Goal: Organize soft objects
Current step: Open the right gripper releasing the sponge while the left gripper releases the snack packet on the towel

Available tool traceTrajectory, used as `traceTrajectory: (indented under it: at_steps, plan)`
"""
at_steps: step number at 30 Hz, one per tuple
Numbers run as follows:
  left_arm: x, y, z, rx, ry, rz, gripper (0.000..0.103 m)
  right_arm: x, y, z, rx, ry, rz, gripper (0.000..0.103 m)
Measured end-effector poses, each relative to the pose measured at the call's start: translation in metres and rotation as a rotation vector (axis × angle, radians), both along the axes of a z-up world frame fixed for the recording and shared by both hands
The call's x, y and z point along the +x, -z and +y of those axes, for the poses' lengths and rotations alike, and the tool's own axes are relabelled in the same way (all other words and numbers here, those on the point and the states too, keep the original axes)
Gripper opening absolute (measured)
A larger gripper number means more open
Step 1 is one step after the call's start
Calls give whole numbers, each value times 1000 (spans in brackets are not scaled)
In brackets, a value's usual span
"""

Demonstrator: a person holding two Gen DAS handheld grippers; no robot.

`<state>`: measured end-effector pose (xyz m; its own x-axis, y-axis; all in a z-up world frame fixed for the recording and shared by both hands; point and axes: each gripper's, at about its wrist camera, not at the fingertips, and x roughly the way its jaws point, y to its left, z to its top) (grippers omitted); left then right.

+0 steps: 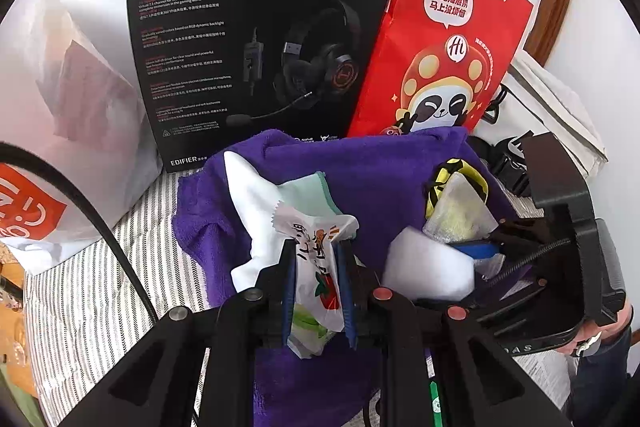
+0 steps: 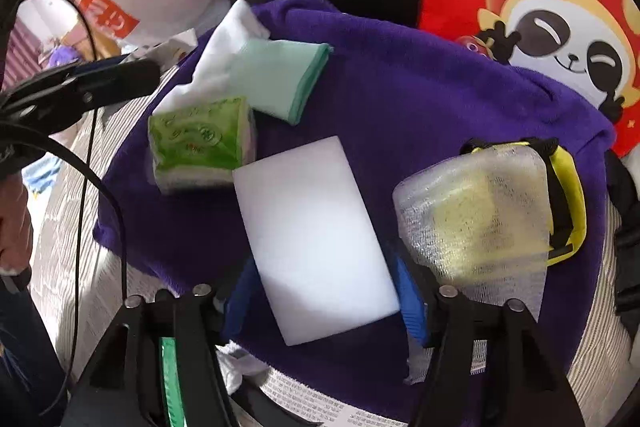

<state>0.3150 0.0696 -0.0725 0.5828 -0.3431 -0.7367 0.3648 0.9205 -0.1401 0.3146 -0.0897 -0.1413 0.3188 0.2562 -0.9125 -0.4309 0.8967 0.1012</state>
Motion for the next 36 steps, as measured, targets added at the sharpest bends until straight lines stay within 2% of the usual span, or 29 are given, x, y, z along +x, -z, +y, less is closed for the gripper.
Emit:
traceTrajectory:
  at_steps: [3,8,15,21,28,29,32,34,36]
  plan:
    - [1,1,-1,5,3,3,19,-2,0,0,-13,-3,4,78]
    - [2,2,-2,4,15,7,19,-1,-8,-3,-2,6,5,78]
    - [-4,3,-13,-7,70,20,19,-8,-48,-33,28,63,-80,78]
    - [-14,9,-36,48,144,36,21,-3,-70,-77,69,195,-115,78]
    - [-24,25,-50,135,141,66,27,0,-85,-99,104,239,-130,78]
    - [-25,28,-51,146,137,68,30,-1,-89,-101,104,241,-138,78]
    - [-28,34,-54,188,133,67,54,-8,-96,-101,108,234,-153,78]
    - [-30,34,-54,226,128,57,54,-11,-99,-97,111,225,-164,78]
    - [-34,32,-54,256,124,48,61,-18,-105,-93,102,215,-178,78]
